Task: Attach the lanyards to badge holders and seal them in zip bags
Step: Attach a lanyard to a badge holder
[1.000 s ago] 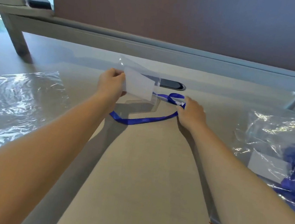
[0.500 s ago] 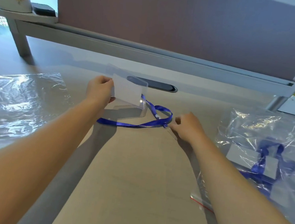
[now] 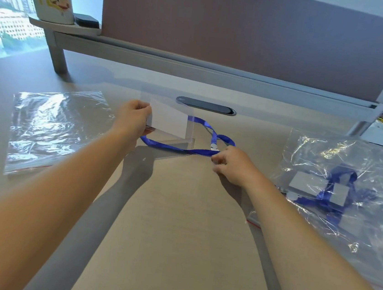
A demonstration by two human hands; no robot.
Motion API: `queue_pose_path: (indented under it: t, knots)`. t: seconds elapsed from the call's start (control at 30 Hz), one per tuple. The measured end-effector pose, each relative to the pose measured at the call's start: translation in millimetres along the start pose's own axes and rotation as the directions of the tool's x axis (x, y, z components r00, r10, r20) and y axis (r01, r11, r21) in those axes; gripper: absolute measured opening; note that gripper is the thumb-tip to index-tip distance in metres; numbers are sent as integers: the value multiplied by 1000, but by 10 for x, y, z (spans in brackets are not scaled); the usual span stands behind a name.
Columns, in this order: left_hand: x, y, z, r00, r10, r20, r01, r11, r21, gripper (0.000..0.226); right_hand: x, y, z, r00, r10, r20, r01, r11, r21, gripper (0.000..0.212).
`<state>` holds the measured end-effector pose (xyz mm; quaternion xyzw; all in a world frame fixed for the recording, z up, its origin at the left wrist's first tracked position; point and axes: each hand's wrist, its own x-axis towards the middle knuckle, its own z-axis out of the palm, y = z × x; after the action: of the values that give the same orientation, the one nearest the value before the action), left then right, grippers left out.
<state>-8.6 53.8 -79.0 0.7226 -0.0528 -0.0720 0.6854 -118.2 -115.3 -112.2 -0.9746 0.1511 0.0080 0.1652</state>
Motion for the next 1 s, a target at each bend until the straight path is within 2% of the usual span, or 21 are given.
queue_pose_path:
  t: [0.07,0.2,0.37,0.5,0.57,0.67,0.77,0.83,0.9,1.0]
  knots:
    - [-46,25,-25,1000,10,-1,-10,1000,22,12,-25,-43,-16,1000,-15,-12,14,1000,-19,18]
    - [-72,44,-71,1000,19,5,-19,999,30,11,-26,-108,-25,999,-40,4,40,986,-165,26]
    - [-66,27,-91,999,21,27,-20,1000,-23,28,-11,-101,-55,999,-30,-34,23,984,-178,23]
    - [-39,3,-112,999,17,47,-14,998,-62,30,15,-105,-50,1000,-22,-8,20,977,-212,21]
    - [-24,2,-116,999,23,47,-19,998,-68,30,21,-115,-33,998,-47,-39,38,975,-217,21]
    - [-12,39,-112,999,16,36,-14,998,-64,30,16,-158,-79,977,-88,-193,75,994,-74,20]
    - [11,111,-125,1000,12,4,-11,999,-46,23,27,-260,-220,928,-13,-371,86,980,181,32]
    - [10,187,-131,1000,11,-10,-11,999,-42,21,30,-349,-336,904,53,-425,106,934,342,22]
    - [-23,276,-136,1000,20,-6,-20,1000,-21,22,20,-438,-448,884,66,-462,156,892,425,14]
    - [-89,406,-158,999,28,40,-29,1000,5,24,-14,-563,-616,825,40,-564,264,854,447,15]
